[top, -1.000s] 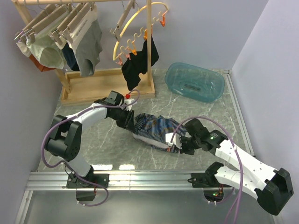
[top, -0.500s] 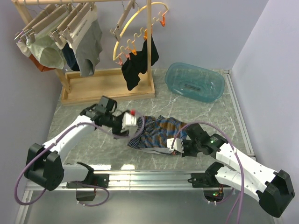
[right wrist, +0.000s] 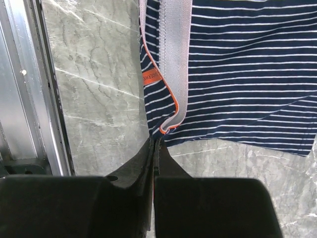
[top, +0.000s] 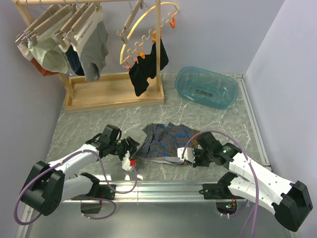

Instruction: Clip the underwear to the hanger

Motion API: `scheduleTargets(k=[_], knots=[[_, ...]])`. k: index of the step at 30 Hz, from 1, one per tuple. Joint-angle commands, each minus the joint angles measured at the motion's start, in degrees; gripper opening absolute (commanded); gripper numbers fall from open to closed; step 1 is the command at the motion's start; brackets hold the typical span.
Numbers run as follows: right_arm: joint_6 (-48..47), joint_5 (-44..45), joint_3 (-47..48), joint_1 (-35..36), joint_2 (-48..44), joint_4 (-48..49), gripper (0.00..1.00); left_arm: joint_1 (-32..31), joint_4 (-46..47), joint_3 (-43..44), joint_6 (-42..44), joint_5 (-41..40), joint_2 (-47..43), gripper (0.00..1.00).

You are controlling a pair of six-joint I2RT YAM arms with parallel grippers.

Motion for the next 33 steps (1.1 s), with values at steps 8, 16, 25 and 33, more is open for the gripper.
scheduleTargets(k=[8, 16, 25, 33], knots=[[0.59, 0.16, -0.62, 0.39, -0.37, 2.4, 0.0, -0.39, 3.54, -5.83, 20.29, 6.25, -0.13, 0.57], [1.38, 0.25, -0.62, 0.22, -1.24, 2.92, 0.0, -2.5, 7.59, -6.19, 15.57, 6.52, 1.89, 0.37], [5.34, -1.15, 3.23, -6.53, -3.44, 7.13, 0.0, -2.85, 2.66, 6.61, -17.84, 6.79, -1.8, 0.0], [10.08, -10.37, 26.66, -26.75, 7.35, 7.85, 0.0, 0.3, 1.17, 30.71, -57.54, -0.49, 3.11, 0.0]])
